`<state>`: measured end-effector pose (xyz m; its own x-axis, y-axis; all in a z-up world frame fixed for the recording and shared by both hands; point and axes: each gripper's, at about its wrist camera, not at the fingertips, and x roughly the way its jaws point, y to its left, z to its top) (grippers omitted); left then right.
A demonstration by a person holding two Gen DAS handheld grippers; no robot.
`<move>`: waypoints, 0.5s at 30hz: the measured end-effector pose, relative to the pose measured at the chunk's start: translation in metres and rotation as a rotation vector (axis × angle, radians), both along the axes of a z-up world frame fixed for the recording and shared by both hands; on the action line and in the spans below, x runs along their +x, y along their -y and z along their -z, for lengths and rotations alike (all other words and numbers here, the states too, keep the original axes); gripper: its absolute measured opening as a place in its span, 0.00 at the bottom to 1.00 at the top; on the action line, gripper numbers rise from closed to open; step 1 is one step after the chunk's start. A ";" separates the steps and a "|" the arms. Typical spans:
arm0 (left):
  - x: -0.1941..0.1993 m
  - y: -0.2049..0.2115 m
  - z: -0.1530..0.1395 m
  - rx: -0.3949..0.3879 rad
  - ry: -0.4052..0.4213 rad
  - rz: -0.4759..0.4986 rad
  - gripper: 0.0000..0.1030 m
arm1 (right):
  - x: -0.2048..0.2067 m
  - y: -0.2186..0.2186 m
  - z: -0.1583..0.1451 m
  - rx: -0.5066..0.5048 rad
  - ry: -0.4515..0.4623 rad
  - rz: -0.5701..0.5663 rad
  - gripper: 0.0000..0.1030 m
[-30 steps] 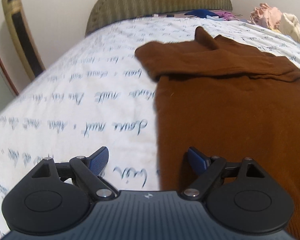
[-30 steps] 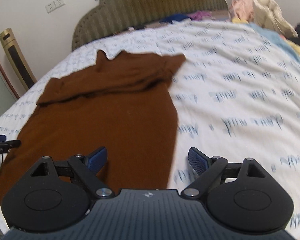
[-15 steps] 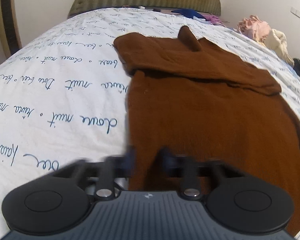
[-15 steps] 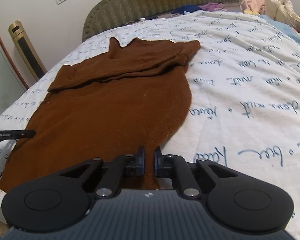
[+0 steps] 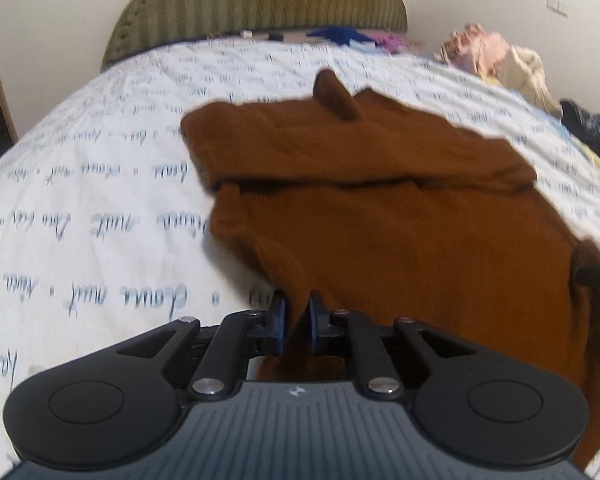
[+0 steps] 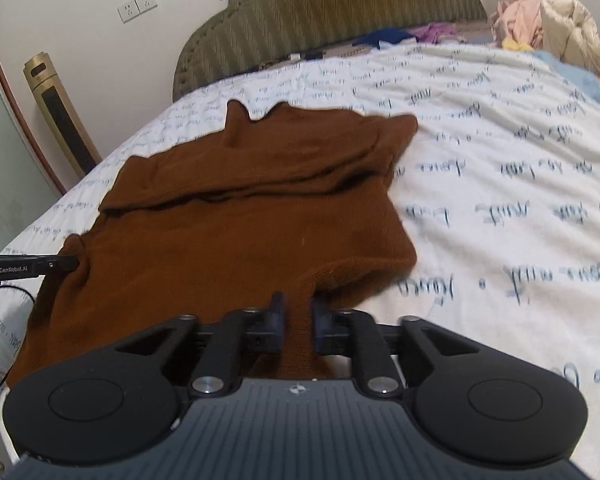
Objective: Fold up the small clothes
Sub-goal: 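Grasp the sweater hem with both tools and lift it toward the collar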
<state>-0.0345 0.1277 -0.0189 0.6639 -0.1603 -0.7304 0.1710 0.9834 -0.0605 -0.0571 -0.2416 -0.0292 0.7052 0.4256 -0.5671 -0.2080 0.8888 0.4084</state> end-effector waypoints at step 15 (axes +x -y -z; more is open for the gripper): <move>-0.078 -0.048 0.014 -0.285 -0.112 0.034 0.69 | -0.077 0.031 0.030 0.237 -0.111 -0.057 0.52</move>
<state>-0.1121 0.1755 -0.0332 0.5723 -0.3901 -0.7213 0.1802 0.9179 -0.3535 -0.1339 -0.2723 -0.0589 0.6155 0.5930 -0.5191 -0.1973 0.7536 0.6270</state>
